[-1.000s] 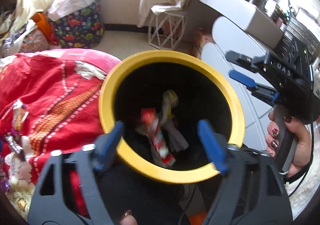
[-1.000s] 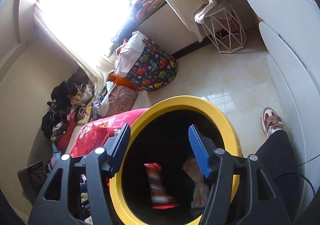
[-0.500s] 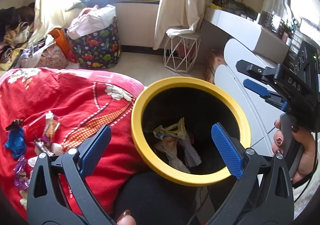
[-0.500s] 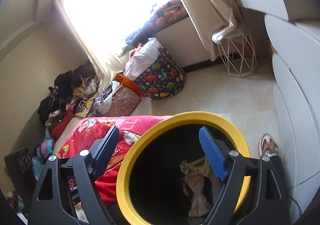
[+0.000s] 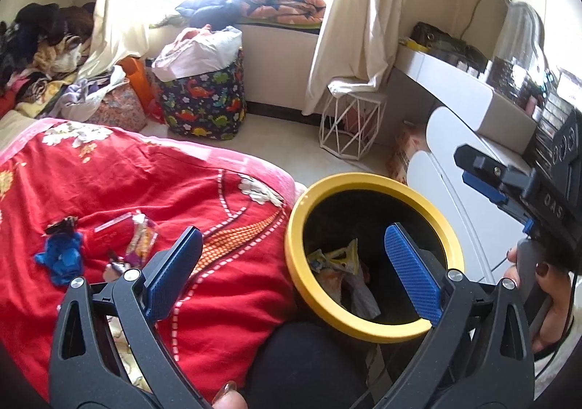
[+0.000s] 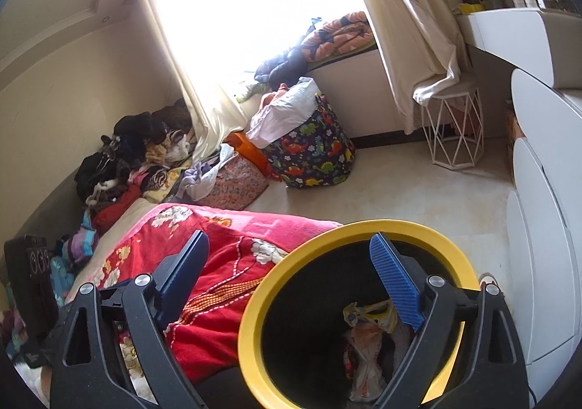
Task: Collect trash
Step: 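Move both tools back to the bed toward the blue glove and wrappers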
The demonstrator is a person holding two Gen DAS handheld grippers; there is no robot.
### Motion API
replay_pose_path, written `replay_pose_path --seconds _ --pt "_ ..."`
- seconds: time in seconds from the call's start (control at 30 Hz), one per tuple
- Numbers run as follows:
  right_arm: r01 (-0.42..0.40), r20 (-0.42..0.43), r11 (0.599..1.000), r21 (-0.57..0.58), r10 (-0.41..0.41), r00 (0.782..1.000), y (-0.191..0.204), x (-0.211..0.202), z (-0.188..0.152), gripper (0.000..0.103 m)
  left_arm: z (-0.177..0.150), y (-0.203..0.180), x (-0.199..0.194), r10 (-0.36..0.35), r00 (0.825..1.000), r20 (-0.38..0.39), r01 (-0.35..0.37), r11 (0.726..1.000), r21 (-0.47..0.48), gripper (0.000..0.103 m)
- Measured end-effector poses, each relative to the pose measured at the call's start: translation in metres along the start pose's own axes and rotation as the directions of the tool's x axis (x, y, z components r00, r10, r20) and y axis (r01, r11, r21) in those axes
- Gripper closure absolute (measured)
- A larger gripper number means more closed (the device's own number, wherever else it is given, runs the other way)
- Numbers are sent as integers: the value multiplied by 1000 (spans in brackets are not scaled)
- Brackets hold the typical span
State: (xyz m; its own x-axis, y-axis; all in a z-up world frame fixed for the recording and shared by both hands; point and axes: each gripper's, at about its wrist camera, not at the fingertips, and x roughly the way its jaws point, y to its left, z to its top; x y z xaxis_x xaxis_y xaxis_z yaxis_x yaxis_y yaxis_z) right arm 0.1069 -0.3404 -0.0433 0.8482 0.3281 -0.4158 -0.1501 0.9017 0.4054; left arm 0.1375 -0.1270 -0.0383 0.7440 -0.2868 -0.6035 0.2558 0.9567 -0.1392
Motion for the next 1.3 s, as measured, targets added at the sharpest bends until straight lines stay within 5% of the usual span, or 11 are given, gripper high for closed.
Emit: replay_pose_path --seconds 1.3 --pt "-156 -150 960 -231 123 981 129 43 -39 13 4 128 -46 198 976 91 -177 964 -199 11"
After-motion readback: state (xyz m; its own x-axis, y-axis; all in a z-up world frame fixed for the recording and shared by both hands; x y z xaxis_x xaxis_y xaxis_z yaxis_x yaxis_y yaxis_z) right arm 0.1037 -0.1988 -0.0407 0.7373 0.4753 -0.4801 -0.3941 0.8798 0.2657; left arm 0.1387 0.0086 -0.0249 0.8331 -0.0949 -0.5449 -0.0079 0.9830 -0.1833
